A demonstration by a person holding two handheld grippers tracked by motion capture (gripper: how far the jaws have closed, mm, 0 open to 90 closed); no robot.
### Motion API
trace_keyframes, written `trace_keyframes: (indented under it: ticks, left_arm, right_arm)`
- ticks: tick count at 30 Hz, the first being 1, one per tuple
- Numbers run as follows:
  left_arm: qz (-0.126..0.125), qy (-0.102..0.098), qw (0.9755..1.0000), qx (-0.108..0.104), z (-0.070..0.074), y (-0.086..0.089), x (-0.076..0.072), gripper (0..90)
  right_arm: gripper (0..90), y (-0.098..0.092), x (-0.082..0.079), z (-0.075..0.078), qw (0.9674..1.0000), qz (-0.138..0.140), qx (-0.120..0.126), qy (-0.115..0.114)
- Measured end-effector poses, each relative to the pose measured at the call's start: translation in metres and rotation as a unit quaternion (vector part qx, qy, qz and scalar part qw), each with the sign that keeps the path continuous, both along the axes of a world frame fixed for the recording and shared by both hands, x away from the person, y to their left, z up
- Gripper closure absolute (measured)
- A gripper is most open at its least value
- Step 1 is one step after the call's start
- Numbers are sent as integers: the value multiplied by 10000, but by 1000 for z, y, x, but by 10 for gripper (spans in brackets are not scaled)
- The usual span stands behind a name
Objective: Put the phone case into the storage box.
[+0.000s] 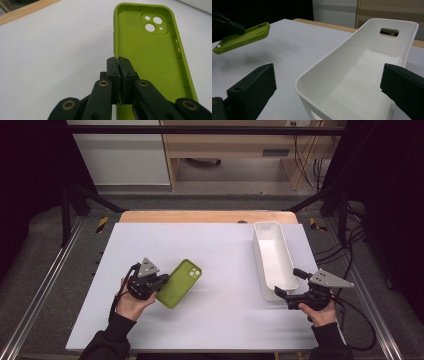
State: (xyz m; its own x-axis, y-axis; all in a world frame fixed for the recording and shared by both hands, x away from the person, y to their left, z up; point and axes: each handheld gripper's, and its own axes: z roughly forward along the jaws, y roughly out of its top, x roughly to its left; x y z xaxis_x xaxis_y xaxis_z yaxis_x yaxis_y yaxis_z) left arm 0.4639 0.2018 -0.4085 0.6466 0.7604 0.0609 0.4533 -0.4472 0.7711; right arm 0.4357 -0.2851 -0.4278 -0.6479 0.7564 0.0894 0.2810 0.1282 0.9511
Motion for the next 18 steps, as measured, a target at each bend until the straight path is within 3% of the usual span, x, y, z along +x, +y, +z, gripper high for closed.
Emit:
trace_keyframes:
  ticks: [18]
  left_arm:
    - [-238,-213,9995,-24,12,-13,-13,882]
  right_arm:
    - [7,1,0,1,10000,32,2,-11]
